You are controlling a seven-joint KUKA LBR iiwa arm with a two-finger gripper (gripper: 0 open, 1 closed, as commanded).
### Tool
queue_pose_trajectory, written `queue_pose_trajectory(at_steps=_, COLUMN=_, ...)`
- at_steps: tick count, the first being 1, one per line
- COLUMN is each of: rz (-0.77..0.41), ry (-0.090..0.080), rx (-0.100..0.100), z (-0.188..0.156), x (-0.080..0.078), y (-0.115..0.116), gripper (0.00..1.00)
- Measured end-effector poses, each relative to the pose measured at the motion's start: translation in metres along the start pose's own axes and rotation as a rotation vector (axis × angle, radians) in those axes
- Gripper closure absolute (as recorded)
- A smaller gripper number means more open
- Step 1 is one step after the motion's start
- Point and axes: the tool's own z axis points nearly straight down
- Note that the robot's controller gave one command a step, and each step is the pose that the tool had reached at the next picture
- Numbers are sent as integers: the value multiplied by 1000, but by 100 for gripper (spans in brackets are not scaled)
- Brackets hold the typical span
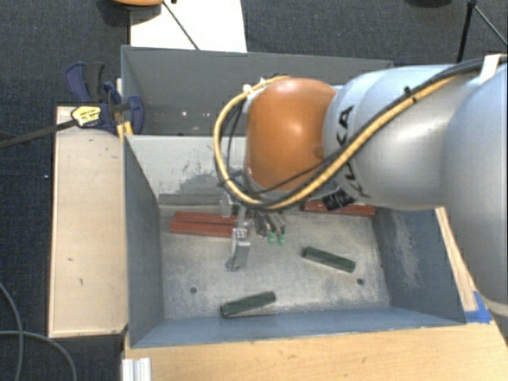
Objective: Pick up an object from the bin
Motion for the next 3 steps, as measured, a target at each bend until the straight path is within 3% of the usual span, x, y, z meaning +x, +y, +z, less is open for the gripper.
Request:
queue_pose_trajectory(at_steps=1, rz=1, ry=0, rx=0, z=0, x=0, y=0, gripper=0)
queue_pose_trajectory(at_steps=2, rz=-90, ry=-4, rx=-1, z=40, x=34, y=-39, gripper=0)
queue_pose_trajectory(at_steps=3, rz=-178, ry=1, rx=3, z=82, x=48, y=-45, gripper=0)
